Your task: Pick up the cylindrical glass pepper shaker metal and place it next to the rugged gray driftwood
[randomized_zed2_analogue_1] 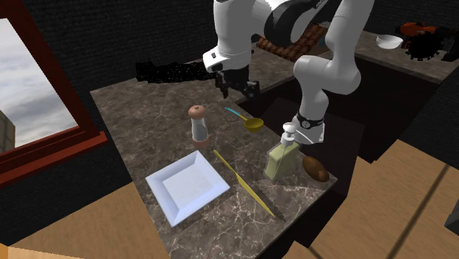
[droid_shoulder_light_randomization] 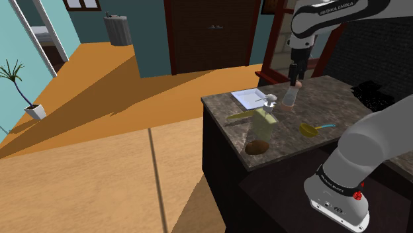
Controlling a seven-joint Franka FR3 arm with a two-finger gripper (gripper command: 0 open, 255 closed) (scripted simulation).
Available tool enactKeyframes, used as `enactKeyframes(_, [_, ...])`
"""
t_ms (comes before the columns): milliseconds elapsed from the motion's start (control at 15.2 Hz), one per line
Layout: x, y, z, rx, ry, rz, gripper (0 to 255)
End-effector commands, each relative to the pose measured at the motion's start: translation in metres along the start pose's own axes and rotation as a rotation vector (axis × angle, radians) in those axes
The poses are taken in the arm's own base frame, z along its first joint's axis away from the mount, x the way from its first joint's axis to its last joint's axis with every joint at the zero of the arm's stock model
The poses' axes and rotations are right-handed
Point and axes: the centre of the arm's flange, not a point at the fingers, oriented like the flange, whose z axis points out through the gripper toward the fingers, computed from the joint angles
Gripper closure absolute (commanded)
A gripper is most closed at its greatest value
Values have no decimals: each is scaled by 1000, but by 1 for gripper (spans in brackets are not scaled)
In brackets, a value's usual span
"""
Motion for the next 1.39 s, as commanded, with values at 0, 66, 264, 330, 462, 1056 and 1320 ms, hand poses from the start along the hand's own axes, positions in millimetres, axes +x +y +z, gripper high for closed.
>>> enactKeyframes(0, [7, 25, 4, 1, -1, 4, 0])
enactKeyframes(66, [11, 38, 7, 2, -1, 7, 0])
enactKeyframes(264, [21, 75, 17, 5, -3, 14, 0])
enactKeyframes(330, [25, 87, 21, 6, -3, 16, 0])
enactKeyframes(462, [31, 112, 28, 9, -4, 21, 0])
enactKeyframes(1056, [41, 148, 70, 12, -6, 28, 0])
enactKeyframes(1320, [41, 148, 78, 12, -6, 28, 0])
